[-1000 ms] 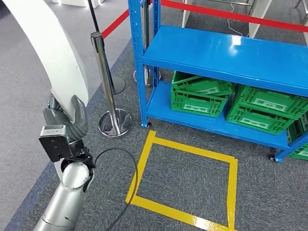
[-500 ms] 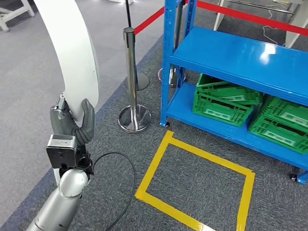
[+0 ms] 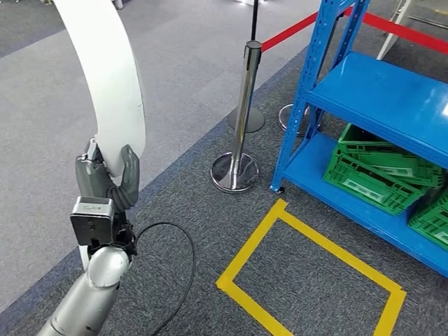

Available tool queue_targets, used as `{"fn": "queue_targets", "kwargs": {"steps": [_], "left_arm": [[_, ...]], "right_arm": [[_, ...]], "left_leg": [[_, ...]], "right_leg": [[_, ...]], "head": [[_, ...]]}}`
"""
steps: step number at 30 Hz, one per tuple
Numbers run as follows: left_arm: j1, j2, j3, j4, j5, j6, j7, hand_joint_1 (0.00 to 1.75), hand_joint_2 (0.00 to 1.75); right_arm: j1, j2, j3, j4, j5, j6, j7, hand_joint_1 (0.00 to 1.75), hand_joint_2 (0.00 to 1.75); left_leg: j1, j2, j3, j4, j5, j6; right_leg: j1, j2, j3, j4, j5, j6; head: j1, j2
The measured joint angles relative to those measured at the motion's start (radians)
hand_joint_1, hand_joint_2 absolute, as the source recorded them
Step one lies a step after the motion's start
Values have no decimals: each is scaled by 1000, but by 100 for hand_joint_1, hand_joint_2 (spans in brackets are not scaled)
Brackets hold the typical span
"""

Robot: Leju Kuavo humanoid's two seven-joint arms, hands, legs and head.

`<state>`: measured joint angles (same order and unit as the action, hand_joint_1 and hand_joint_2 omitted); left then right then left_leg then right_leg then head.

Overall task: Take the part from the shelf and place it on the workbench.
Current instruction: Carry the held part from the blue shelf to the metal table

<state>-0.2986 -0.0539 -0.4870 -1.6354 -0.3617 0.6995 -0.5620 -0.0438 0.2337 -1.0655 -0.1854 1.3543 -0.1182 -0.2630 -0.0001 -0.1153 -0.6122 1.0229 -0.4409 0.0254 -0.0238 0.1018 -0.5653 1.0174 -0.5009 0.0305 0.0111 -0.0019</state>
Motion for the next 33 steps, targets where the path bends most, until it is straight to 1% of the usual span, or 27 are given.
{"fn": "queue_targets", "kwargs": {"steps": [2, 3, 5, 6, 8, 9, 10, 11, 13, 15, 17, 18, 19, 20, 21, 22, 23, 24, 25, 26, 27, 28, 29, 30, 31, 32, 33], "left_arm": [[1, 0, 0, 0, 0, 0, 1, 175, 175], [2, 0, -1, 0, 0, 0, 1, 175, 175], [-1, -1, -2, 0, 0, 1, 1, 175, 175], [-2, -1, -3, 0, 0, 1, 0, 175, 175], [-2, -2, -5, 0, 0, 1, 1, 175, 175], [-1, -1, -6, 0, 0, 1, 1, 175, 175], [0, -1, -7, 0, 0, 1, 1, 175, 175], [0, -1, -8, 0, 0, 1, 1, 175, 175], [-2, -2, -10, 0, 0, 1, 2, 175, 175], [-3, -3, -10, 0, 2, 1, 3, 175, 175], [-1, -2, -6, 0, 6, 1, 4, 175, 175], [0, -1, -1, -1, 10, 1, 4, 175, 175], [1, 0, 6, -2, 15, 1, 3, 175, 175], [1, 2, 13, -3, 20, 2, 3, 175, 175], [2, 3, 21, -4, 25, 2, 2, 175, 175], [4, 5, 29, -4, 29, 2, 2, 175, 175], [7, 7, 35, -4, 32, 2, 1, 175, 175], [10, 9, 41, -5, 34, 2, 2, 175, 175], [13, 11, 47, -5, 35, 2, 2, 175, 175], [14, 13, 51, -5, 37, 2, 2, 175, 175], [15, 14, 54, -5, 37, 2, 2, 175, 175], [15, 15, 57, -5, 37, 2, 2, 175, 175], [15, 15, 60, -5, 38, 2, 2, 175, 175], [16, 16, 63, -5, 39, 2, 2, 175, 175], [17, 16, 66, -5, 39, 2, 2, 175, 175], [19, 17, 69, -5, 39, 2, 3, 175, 175], [22, 18, 73, -5, 40, 2, 3, 175, 175]], "right_arm": [[1, -1, -1, 0, 0, 15, -14, 0, 0], [2, -2, -1, 0, 0, 23, -20, 0, 0], [4, -5, -2, -1, 0, 33, -27, 0, 0], [6, -6, -2, -1, 0, 36, -29, 0, 0], [11, -9, -4, -1, -1, 38, -31, 0, 0], [12, -10, -5, -1, -1, 39, -32, 0, 0], [12, -11, -6, -1, -2, 40, -32, 0, 0], [11, -12, -6, -1, -2, 41, -32, 0, 0], [10, -13, -6, -1, -2, 42, -33, 0, 0], [10, -13, -6, -1, -1, 43, -34, 0, 0], [8, -14, -7, -1, 1, 43, -35, 0, 0], [7, -14, -7, -1, 3, 43, -35, 0, 0], [5, -14, -7, -1, 5, 43, -35, 0, 0], [4, -14, -7, -1, 7, 43, -35, 0, 0], [4, -14, -7, -1, 9, 42, -35, 0, 0], [5, -14, -6, -1, 11, 42, -35, 0, 0], [7, -14, -7, -1, 11, 42, -35, 0, 0], [9, -14, -7, -1, 11, 42, -35, 0, 0], [9, -14, -7, -1, 11, 42, -35, 0, 0], [9, -14, -7, -1, 11, 41, -35, 0, 0], [9, -14, -7, -1, 11, 41, -35, 0, 0], [8, -14, -7, -1, 11, 41, -35, 0, 0], [8, -14, -6, -1, 11, 41, -35, 0, 0], [7, -14, -6, -1, 10, 41, -34, 0, 0], [7, -14, -6, -1, 9, 41, -34, 0, 0], [7, -14, -7, -1, 7, 41, -33, 0, 0], [7, -14, -7, -1, 6, 40, -33, 0, 0]], "left_leg": [[5, -22, -7, -1, 5, -14], [4, -11, -11, 6, 0, -19], [1, 45, -39, 68, -39, -30], [1, 78, -66, 129, -71, -35], [6, 102, -122, 252, -120, -43], [8, 107, -133, 278, -122, -45], [9, 110, -125, 264, -105, -45], [9, 118, -98, 214, -74, -43], [1, 163, -27, 78, -19, -33], [-8, 193, 7, 7, -7, -20], [-11, 175, 5, 0, -9, -9], [-9, 162, 5, -4, -7, -4], [-7, 150, 6, -7, -5, 2], [-4, 139, 7, -11, -2, 7], [-2, 128, 8, -12, -1, 12], [-2, 116, 7, -12, -1, 15], [-2, 102, 7, -11, -1, 16], [-2, 87, 7, -11, -1, 17], [-2, 72, 8, -10, -1, 17], [-2, 57, 8, -9, -1, 16], [-1, 42, 8, -7, -2, 15], [-2, 29, 7, -3, -3, 12], [-2, 16, 4, 0, -3, 7], [-1, 5, 0, 2, -2, 2], [0, -6, -4, 2, 1, -5], [3, -17, -6, 1, 4, -11], [4, -14, -9, 3, 3, -17]], "right_leg": [[1, -19, 7, -7, 2, -5], [0, -33, 10, -11, 4, -10], [-2, -65, 17, -18, 6, -21], [0, -81, 19, -18, 5, -25], [2, -115, 21, -18, 2, -28], [2, -131, 21, -18, 0, -28], [3, -145, 22, -18, -2, -27], [3, -159, 25, -17, -4, -25], [7, -181, 31, -16, -10, -18], [12, -202, 34, -15, -16, -8], [14, -226, 39, -17, -20, 1], [13, -223, 39, -14, -26, 6], [11, -206, 32, 2, -41, 10], [10, -178, 15, 40, -66, 14], [8, -145, -13, 99, -97, 15], [8, -122, -49, 172, -129, 15], [9, -110, -83, 238, -150, 16], [9, -105, -105, 275, -153, 16], [9, -103, -111, 274, -135, 16], [8, -100, -96, 230, -99, 14], [5, -85, -69, 159, -56, 13], [3, -62, -40, 90, -26, 12], [0, -42, -15, 38, -10, 9], [-1, -27, 0, 9, -5, 7], [0, -26, 7, 3, -10, 3], [1, -35, 11, 0, -9, -2], [1, -46, 13, -3, -7, -7]], "head": [[0, 0], [-2, 0], [-10, 0], [-13, 0], [-16, 0], [-16, 0], [-16, 0], [-16, 0], [-17, 0], [-16, 0], [-15, 0], [-14, 0], [-12, 0], [-9, 0], [-6, 0], [-4, 0], [-3, 0], [-3, 0], [-3, 0], [-3, 0], [-3, 0], [-3, 0], [-3, 0], [-3, 0], [-4, 0], [-4, 0], [-4, 0]]}}
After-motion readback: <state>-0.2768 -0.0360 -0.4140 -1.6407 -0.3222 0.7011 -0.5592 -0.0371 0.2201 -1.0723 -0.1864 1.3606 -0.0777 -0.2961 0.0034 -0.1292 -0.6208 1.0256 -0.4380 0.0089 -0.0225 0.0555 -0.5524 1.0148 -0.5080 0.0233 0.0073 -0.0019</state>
